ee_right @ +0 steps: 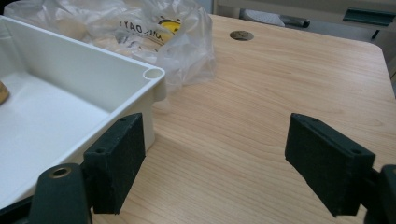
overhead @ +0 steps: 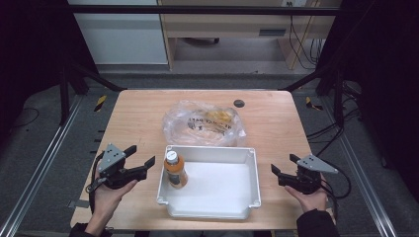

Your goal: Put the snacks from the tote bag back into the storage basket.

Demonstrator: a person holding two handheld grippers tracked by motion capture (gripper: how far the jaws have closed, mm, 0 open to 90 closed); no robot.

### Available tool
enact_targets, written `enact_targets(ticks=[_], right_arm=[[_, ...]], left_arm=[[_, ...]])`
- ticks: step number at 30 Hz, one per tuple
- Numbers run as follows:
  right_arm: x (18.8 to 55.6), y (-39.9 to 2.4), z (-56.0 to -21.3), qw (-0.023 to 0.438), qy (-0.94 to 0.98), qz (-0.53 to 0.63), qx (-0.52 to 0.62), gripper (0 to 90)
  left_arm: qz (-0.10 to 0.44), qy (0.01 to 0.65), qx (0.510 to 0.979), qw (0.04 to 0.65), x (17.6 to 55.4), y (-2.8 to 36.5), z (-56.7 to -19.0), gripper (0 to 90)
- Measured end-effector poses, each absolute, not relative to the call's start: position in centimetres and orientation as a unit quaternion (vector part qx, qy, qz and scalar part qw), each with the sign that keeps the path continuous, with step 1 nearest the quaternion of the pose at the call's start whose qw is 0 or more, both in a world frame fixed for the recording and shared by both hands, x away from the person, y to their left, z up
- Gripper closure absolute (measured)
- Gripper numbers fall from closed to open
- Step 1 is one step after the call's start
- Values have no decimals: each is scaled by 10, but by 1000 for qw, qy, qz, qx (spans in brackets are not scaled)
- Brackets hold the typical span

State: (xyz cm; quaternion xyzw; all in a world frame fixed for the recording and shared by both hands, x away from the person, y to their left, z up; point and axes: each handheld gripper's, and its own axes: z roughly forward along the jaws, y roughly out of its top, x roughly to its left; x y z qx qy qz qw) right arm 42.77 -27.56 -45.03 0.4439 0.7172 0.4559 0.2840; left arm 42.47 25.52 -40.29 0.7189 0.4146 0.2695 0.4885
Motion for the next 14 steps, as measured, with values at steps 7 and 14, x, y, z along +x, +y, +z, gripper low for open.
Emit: enact_targets(ticks=[7,14], right_arm=[[428,-280,-453,284,715,452,452,194],[428,-282,-455,285,715,448,454,193]], left_arm=[[272,434,720,468,426,273,-422,230],[273,443,727,447,427,285,-444,223]])
